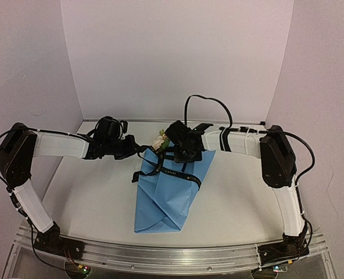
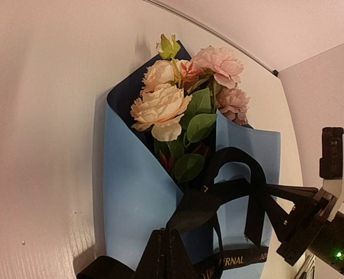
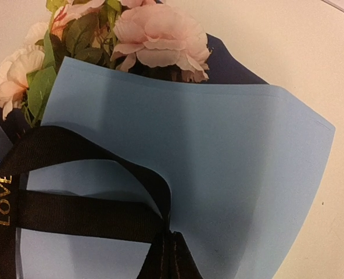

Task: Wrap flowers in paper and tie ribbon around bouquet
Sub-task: Cross the ribbon over the folded bouquet.

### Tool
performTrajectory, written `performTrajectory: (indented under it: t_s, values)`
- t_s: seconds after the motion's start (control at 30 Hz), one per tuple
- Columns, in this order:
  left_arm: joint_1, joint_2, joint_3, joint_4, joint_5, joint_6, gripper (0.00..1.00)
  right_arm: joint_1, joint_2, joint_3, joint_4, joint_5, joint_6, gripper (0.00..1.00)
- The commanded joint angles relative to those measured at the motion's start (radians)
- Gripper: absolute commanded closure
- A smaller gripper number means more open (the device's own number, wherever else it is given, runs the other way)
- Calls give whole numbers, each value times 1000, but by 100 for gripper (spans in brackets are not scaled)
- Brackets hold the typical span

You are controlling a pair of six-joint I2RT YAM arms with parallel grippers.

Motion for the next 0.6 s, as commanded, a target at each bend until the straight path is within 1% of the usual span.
performTrajectory:
  t_s: [0.0, 0.07, 0.13, 0.27, 0.4, 0.57]
  values:
    - [-1, -43, 43, 41, 9, 21, 100, 6, -49, -35, 118, -8, 21, 99]
    - [-1, -43, 46, 39, 9, 23, 100, 5, -73, -71, 181, -56, 23, 98]
    - [0, -44, 46, 37, 8, 25, 100, 4, -99, -121, 249, -90, 30, 96]
    - [1, -39, 49, 33, 12, 29, 100, 3, -112, -167, 272, -104, 42, 80]
    - [1, -37, 48, 33, 12, 30, 100, 4, -169, -227, 271, -93, 49, 63]
    - [1, -31, 54, 38, 13, 32, 100, 4, -241, -254, 261, -102, 47, 53]
